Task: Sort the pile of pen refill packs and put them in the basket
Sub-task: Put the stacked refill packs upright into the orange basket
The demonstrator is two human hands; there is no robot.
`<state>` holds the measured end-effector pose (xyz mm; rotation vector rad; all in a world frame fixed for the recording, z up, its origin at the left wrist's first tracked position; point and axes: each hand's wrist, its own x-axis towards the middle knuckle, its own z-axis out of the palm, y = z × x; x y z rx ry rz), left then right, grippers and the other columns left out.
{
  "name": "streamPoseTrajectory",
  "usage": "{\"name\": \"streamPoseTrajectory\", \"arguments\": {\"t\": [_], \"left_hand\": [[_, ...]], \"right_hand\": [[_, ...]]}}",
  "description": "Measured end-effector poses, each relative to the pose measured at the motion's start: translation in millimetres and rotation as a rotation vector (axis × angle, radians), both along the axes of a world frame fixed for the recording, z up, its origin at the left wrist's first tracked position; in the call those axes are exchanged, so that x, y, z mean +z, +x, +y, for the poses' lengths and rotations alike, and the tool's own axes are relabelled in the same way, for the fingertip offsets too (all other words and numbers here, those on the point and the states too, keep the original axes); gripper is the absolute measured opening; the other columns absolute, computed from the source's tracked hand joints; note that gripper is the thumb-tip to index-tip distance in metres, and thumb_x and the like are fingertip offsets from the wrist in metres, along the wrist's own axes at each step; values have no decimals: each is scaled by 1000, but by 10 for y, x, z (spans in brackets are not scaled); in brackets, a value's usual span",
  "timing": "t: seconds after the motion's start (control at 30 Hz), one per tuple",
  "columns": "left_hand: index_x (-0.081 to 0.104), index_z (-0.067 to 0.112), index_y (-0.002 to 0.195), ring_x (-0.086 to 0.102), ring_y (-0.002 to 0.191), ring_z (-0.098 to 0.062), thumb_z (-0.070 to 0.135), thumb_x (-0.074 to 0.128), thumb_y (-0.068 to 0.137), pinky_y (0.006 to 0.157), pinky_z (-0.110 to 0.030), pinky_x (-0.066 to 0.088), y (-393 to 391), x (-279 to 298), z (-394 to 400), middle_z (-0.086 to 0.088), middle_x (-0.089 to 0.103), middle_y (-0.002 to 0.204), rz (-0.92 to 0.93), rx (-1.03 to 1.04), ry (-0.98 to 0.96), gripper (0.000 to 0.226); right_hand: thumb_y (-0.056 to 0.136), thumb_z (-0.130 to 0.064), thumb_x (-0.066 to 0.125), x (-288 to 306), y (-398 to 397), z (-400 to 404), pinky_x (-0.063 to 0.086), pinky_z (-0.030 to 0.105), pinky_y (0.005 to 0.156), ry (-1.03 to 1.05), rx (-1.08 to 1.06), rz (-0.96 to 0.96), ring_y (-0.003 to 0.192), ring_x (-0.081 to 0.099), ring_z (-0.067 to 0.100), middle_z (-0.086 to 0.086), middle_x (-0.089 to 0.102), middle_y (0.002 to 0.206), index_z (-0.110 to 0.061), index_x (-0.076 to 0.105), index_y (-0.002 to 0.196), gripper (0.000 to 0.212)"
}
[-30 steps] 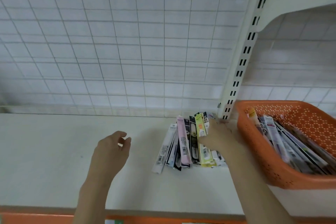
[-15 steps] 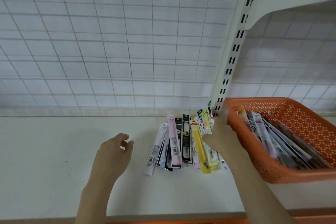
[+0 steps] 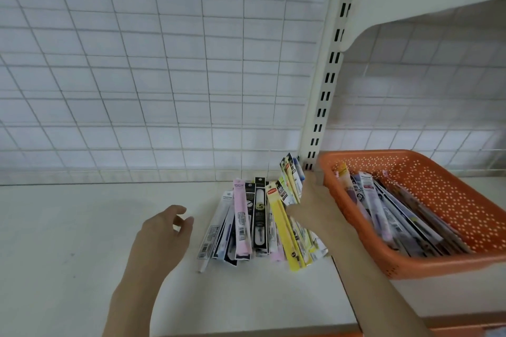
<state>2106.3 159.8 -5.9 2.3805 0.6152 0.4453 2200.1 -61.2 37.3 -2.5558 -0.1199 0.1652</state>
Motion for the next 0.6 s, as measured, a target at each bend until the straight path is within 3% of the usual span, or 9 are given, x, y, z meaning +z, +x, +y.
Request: {"name": "streamPoseTrajectory", "arguments": {"t": [0.07, 0.2, 0.37, 0.5, 0.6], "left_hand": [[52, 16, 125, 59, 92, -19, 36, 50, 91, 84, -32, 45, 48, 36, -62, 2, 63, 104, 52, -9, -9, 40], [29, 14, 141, 47, 123, -28, 57, 45, 87, 97, -36, 38, 202, 101, -305, -10, 50, 133, 228, -62, -38, 71], [19, 14, 141, 43, 123, -35, 86, 38, 64, 100, -44, 39, 502, 85, -708, -18, 47, 131, 405, -103, 35, 107], [6, 20, 146, 39, 123, -32, 86, 48, 58, 95, -42, 38, 653, 94, -962, -14, 43, 133, 512, -117, 175, 117], [-3, 20, 147, 38, 124, -31, 80, 58, 57, 93, -40, 39, 701, 101, -1036, -14, 39, 135, 574, -110, 232, 124]], "right_hand": [[81, -13, 65, 75, 2, -47, 35, 20, 44, 46, -1, -40, 65, 54, 14, 13, 52, 111, -13, 19, 141, 75], [83, -14, 63, 297, -27, -146, 33, 23, 48, 122, 55, -107, 65, 48, 8, -1, 46, 83, -15, 24, 134, 63], [83, -12, 62, 520, -2, -306, 46, 31, 54, 155, 50, -184, 65, 53, 16, 6, 56, 88, -17, 29, 126, 55], [81, -11, 62, 579, -19, -477, 52, 37, 57, 213, 21, -216, 71, 62, 23, 12, 62, 95, -17, 31, 122, 52], [81, -10, 61, 583, -51, -599, 54, 39, 58, 253, 0, -233, 77, 65, 26, 7, 61, 93, -19, 31, 120, 50]]}}
